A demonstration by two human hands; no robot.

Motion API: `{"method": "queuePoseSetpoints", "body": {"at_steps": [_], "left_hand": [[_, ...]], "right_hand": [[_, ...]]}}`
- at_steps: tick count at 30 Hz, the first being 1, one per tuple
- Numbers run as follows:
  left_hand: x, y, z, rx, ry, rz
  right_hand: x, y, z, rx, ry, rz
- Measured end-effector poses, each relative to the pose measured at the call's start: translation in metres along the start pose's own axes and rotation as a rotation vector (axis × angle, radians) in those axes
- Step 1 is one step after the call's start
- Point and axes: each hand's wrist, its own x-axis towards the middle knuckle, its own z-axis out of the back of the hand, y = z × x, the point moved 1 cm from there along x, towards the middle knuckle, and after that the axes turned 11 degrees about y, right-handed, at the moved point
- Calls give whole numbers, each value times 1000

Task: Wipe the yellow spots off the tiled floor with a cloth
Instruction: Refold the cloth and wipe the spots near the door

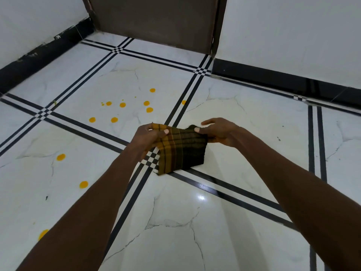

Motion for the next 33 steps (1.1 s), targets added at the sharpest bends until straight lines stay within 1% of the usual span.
{"method": "queuePoseSetpoints", "body": {"at_steps": [1,3,6,9,14,16,17,19,22,24,26,30,32,33], "left_hand": [[1,-3,-1,-5,-29,-17],[2,-8,-3,-13,-68,-50],[5,-20,-5,20,-111,-90],[6,-33,-1,85,-88,-102],[-1,-56,-1,267,-20,-209],[-5,-64,-4,341,29,-222],[-6,-68,-7,397,54,-215],[-6,-75,-12,581,72,-192],[-7,-80,-23,906,37,-194],[-4,-78,-25,1017,18,-197],[-3,-75,-26,1053,1,-200],[0,-74,-18,1021,-29,-235],[1,-75,-10,1007,-37,-250],[2,-76,-6,967,-37,-272]], "right_hand": [[0,3,2,-3,-30,31],[-1,9,4,-23,-21,114],[-5,20,7,-185,-27,210],[-9,28,10,-443,-85,272],[-15,40,0,-821,-195,250],[-16,45,-6,-962,-224,254],[-16,47,-8,-1027,-236,251],[-17,51,-12,-1119,-266,256],[-18,54,-16,-1158,-282,258],[-18,55,-17,-1162,-283,257],[-18,55,-15,-1133,-285,262],[-18,52,-8,-1016,-307,364],[-18,51,-3,-897,-259,388],[-18,49,-1,-774,-218,381]]}}
